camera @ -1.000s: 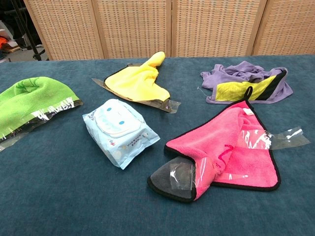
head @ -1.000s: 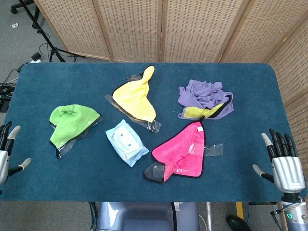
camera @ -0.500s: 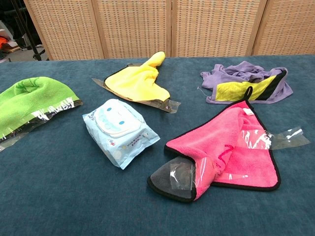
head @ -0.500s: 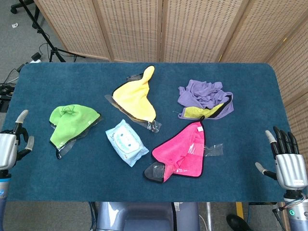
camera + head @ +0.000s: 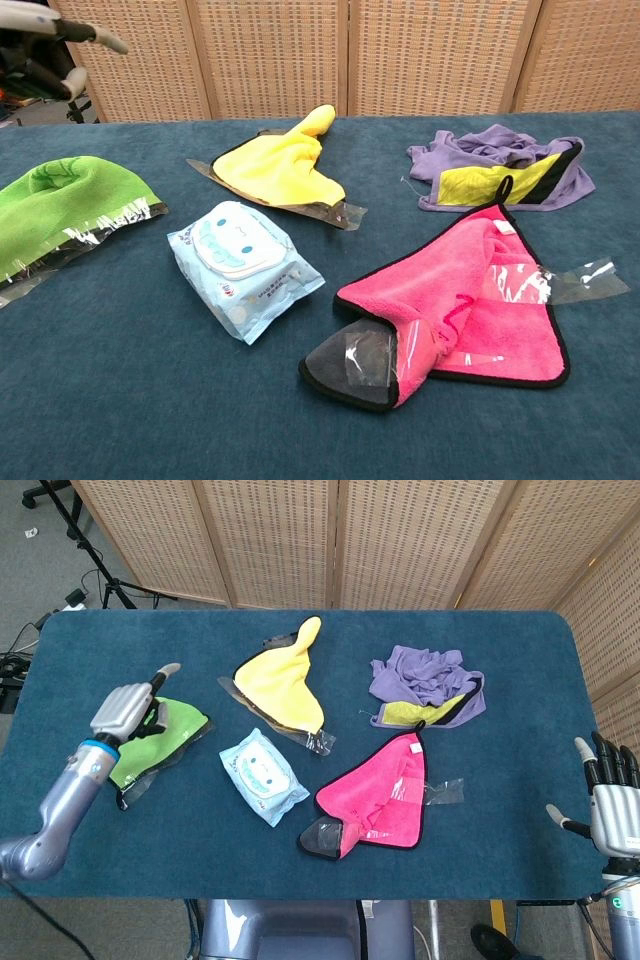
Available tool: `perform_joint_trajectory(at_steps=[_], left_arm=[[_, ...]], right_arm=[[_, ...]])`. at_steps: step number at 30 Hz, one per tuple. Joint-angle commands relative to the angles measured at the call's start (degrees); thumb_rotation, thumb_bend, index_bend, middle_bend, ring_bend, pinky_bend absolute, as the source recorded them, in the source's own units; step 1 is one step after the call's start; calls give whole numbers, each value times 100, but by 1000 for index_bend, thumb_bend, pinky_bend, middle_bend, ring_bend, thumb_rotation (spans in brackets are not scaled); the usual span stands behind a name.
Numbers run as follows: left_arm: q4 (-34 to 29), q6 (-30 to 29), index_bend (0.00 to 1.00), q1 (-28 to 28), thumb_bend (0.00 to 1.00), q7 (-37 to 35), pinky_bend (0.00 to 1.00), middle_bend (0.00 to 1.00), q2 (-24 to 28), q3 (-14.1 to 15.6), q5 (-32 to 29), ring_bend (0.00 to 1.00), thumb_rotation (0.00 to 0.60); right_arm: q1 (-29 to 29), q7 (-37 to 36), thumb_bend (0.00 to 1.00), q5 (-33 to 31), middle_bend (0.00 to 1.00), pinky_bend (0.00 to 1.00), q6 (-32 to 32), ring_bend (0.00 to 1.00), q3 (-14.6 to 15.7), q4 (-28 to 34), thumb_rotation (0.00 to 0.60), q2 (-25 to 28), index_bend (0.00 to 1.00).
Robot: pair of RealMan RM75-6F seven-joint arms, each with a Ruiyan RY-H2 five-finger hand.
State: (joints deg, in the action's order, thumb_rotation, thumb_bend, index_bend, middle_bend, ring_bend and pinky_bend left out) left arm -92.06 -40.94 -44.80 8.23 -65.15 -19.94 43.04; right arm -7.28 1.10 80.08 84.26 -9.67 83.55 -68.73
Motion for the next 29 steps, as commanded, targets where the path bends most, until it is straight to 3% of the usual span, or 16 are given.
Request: perform_joint_trajectory(at_steps=[1, 9, 15, 24, 29], left_arm=[[1614, 936, 0, -1447, 906, 500, 996, 937, -1143, 77, -1570, 996, 600], [2715, 1281, 0, -2270, 907, 785, 996, 938, -1946, 443, -2268, 996, 600], [3677, 1679, 0, -2901, 908, 1064, 996, 938, -2572, 1002, -3277, 996, 600], [4488, 2247, 0, -3237, 901, 1054, 996, 938, -3022, 1560, -4070, 996, 600], [4761, 2515, 0, -3347, 901, 874, 996, 938, -3212, 1761, -4175, 996, 600]], right_arm=[[-91, -113, 0, -290, 0, 0, -310, 0, -91, -156, 600, -6, 0], [-166, -244, 0, -545, 0, 0, -560, 0, -178, -337, 600, -18, 0], [-196, -355, 0, -747, 0, 0, -773, 0, -203, -519, 600, -32, 0], [-174, -433, 0, -859, 0, 0, -825, 0, -216, -615, 600, -29, 0], [-135, -419, 0, -806, 0, 0, -701, 0, -213, -554, 600, -6, 0]])
